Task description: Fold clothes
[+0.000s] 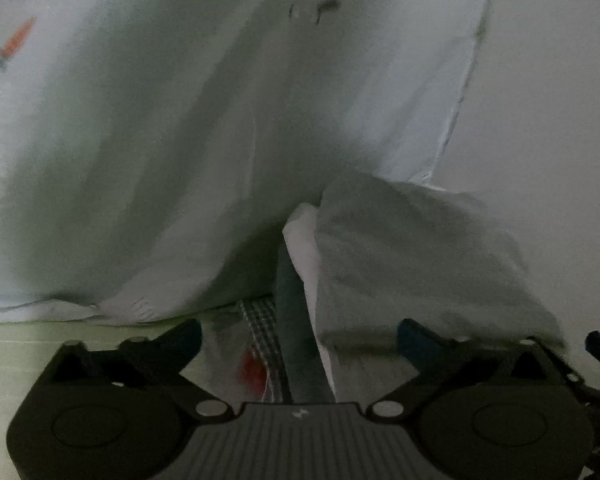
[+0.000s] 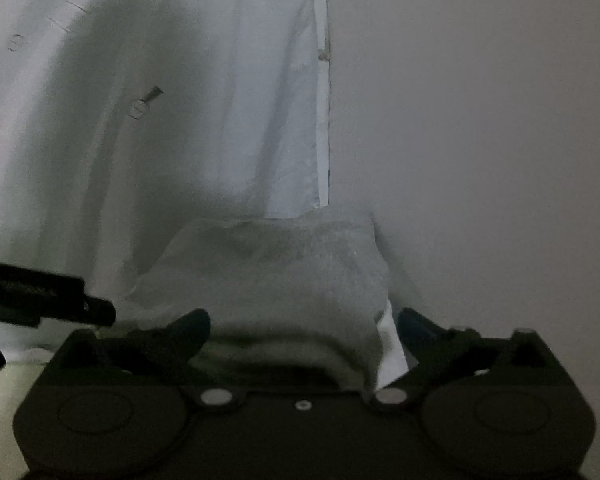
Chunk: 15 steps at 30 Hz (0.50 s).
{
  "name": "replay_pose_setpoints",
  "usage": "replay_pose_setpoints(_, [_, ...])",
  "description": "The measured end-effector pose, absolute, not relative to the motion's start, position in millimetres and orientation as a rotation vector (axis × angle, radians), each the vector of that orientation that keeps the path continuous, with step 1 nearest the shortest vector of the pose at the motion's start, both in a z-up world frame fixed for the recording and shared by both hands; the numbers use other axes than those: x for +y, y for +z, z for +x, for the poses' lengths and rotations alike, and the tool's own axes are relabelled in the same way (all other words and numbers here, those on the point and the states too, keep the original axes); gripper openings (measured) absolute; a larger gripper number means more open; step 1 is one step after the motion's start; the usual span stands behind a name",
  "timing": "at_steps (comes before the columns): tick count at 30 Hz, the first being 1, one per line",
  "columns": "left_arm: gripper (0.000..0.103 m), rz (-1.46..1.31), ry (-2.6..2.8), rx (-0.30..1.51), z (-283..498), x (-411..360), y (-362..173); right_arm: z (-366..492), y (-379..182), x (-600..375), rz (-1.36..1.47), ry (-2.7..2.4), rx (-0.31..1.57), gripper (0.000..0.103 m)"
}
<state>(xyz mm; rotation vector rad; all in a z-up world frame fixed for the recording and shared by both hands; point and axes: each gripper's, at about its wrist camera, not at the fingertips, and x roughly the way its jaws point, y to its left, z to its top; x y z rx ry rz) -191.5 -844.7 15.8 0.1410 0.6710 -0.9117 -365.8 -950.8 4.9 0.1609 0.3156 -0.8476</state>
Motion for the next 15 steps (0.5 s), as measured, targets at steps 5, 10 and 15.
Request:
replay_pose_setpoints(5, [0.103,0.196,-0.9,0.604,-231,-788,35,-407,24,-886,0.17,-0.841,0.303,0.103])
replay_pose_setpoints(10, [0.103,0.233,-0.879,0.558,-259,-736,48,-434,36,-820,0.175,-0.837,0.299,0.103])
replay_pose_setpoints(15, [0.103,0.241,-0.885,0.551,-280,-677,52,-458,38,-754,0.199,-0.861,0.319,0.103])
